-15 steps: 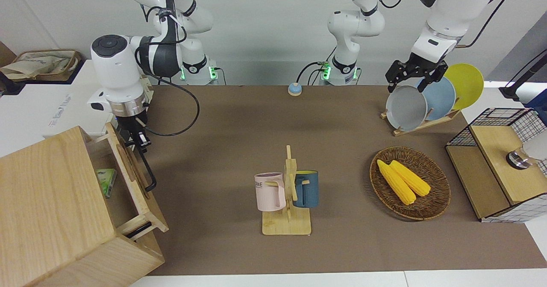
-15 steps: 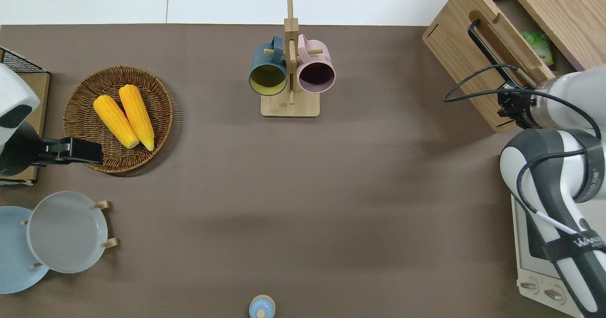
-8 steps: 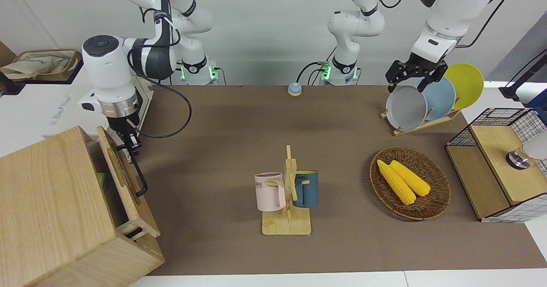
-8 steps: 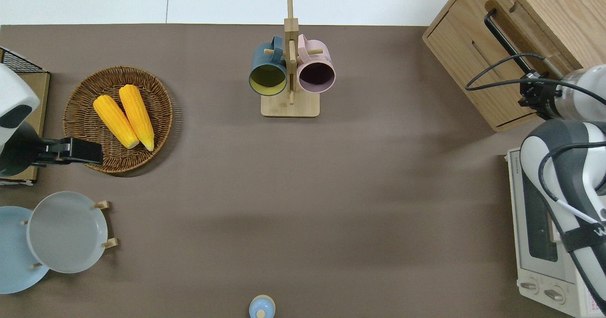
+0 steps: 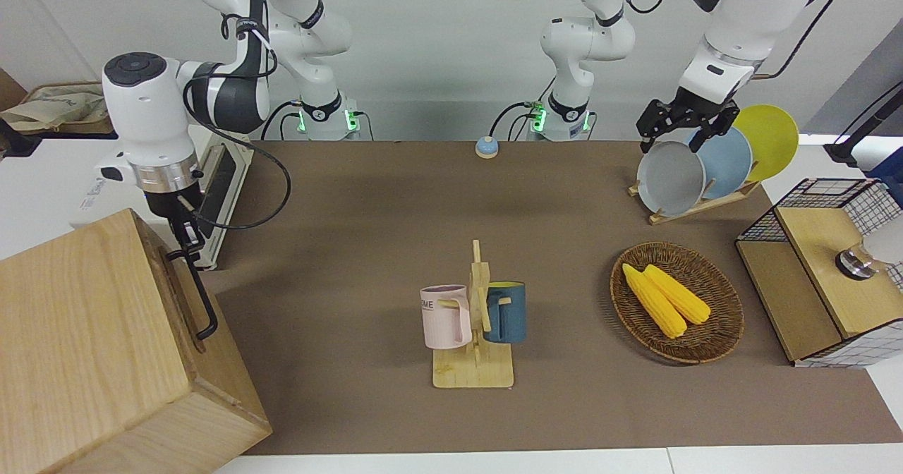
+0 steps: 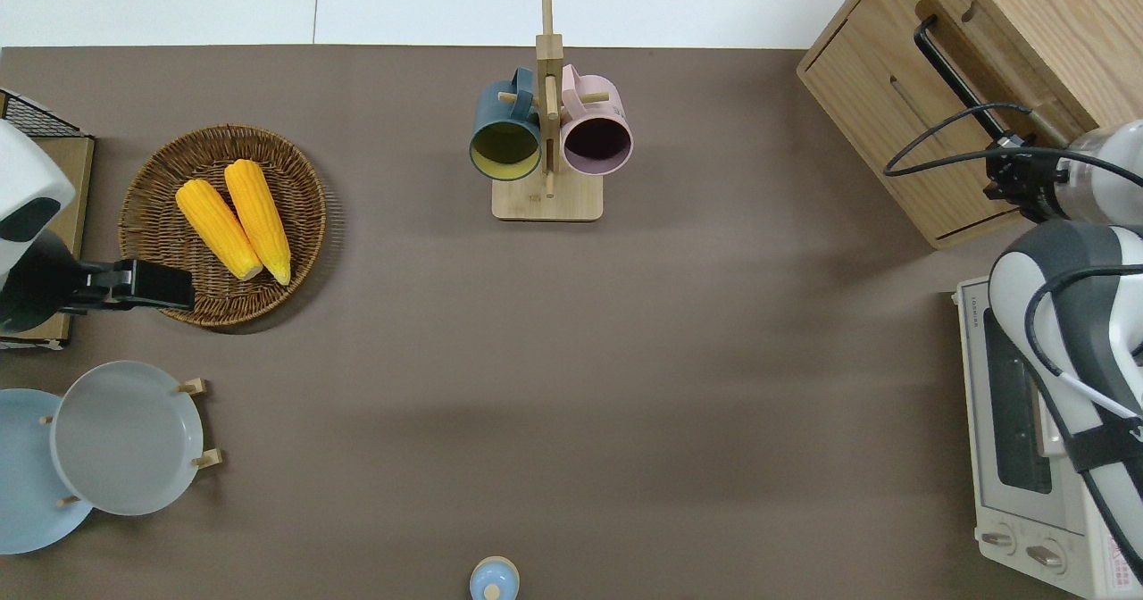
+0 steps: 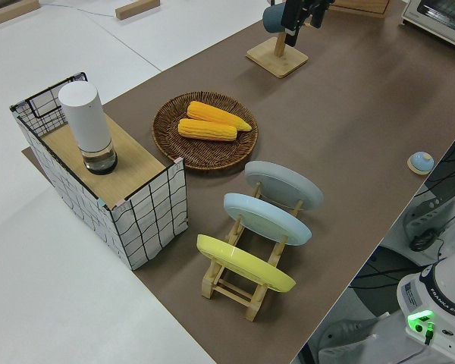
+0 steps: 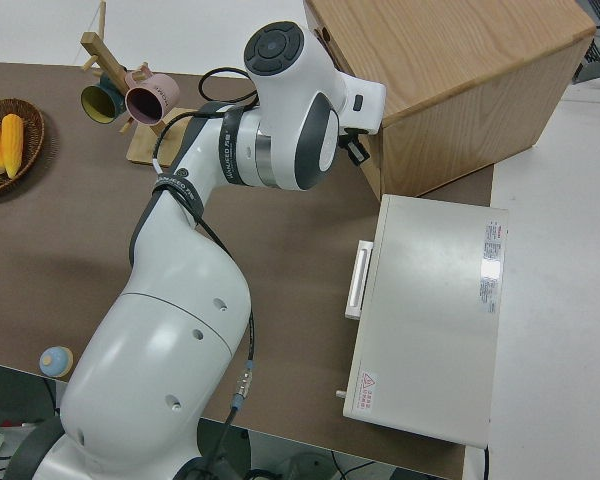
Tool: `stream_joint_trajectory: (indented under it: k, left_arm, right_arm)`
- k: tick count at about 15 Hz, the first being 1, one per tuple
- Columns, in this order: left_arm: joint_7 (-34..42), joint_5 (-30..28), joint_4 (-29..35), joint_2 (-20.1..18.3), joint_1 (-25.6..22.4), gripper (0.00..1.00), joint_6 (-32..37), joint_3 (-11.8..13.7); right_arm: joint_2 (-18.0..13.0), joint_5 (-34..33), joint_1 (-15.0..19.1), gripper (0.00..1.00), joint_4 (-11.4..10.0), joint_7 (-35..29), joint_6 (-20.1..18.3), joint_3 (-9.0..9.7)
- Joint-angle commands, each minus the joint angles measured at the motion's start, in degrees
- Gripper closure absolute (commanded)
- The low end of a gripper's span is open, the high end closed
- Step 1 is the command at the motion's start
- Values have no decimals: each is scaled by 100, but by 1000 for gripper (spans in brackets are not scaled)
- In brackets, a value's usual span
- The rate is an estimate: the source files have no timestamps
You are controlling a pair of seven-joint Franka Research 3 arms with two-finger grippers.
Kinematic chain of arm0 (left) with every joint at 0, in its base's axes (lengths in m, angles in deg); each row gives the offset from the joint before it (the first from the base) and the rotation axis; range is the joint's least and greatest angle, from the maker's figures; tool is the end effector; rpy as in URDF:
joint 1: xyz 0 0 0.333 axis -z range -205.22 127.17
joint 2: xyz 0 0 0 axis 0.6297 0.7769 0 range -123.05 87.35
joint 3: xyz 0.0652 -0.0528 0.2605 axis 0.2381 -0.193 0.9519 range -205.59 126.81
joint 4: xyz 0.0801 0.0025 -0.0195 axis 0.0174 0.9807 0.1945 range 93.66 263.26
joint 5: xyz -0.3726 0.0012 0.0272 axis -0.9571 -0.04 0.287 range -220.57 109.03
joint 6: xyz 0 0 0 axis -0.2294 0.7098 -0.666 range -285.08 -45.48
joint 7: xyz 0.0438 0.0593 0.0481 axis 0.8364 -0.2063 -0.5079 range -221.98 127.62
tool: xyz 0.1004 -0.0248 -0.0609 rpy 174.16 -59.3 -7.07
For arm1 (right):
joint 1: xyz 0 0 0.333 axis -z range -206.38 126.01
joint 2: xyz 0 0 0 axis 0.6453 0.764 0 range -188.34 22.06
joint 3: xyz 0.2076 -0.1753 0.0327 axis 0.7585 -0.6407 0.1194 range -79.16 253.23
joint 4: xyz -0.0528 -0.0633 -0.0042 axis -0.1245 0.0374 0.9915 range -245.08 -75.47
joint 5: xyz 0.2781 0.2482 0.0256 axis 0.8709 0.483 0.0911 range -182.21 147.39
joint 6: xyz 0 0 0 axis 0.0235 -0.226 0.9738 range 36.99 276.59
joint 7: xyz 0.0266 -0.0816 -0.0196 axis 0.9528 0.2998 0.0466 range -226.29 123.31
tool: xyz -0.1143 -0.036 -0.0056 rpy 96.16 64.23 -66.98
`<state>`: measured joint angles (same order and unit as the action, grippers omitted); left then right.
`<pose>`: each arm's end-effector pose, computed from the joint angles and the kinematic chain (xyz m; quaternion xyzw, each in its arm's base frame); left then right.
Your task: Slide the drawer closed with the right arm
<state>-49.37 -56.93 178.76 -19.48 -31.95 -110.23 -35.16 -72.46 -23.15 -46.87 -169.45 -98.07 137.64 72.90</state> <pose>0.5262 -0.0281 0.5700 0.9999 -0.0058 -0.0025 0.0111 0.6111 -0.0771 0.4404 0.8943 -0.4236 0.1430 0.0194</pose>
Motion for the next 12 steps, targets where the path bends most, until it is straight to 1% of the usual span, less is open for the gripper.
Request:
stream_joint_trajectory:
  k: [1, 2, 3, 4, 5, 6, 7, 9, 10, 11, 12]
  left_arm:
    - [8, 73, -13, -48, 13, 5, 82, 16]
    - [8, 73, -12, -48, 13, 2, 82, 16]
    - [8, 73, -12, -48, 13, 2, 74, 16]
    - [8, 73, -12, -48, 13, 5, 82, 16]
    - [8, 73, -12, -48, 13, 5, 82, 16]
    - [8, 73, -12, -48, 13, 2, 82, 16]
    - [8, 73, -12, -48, 13, 5, 82, 16]
    - [8, 73, -12, -48, 13, 2, 82, 16]
    - [8, 73, -12, -48, 13, 2, 74, 16]
    - [8, 73, -12, -48, 13, 2, 82, 16]
    - [8, 73, -12, -48, 13, 2, 82, 16]
  right_arm:
    - [321, 29, 211, 1000, 452, 298, 177, -2]
    - [321, 46, 194, 1000, 443, 334, 168, -2]
    - [251, 64, 115, 1000, 443, 299, 81, 42]
    - [155, 82, 10, 1000, 417, 264, -50, 129]
    - [58, 73, -52, 1000, 408, 316, -321, 165]
    - [-65, 73, -131, 1000, 399, 438, -542, 244]
    - [-136, 90, -210, 1000, 382, 613, -683, 279]
    - [-329, 344, -342, 1000, 364, 912, -1017, 280]
    - [-452, 415, -378, 1000, 364, 1245, -1227, 279]
    - [-601, 494, -439, 1000, 364, 1892, -1595, 279]
    - [-698, 547, -457, 990, 347, 2212, -1755, 279]
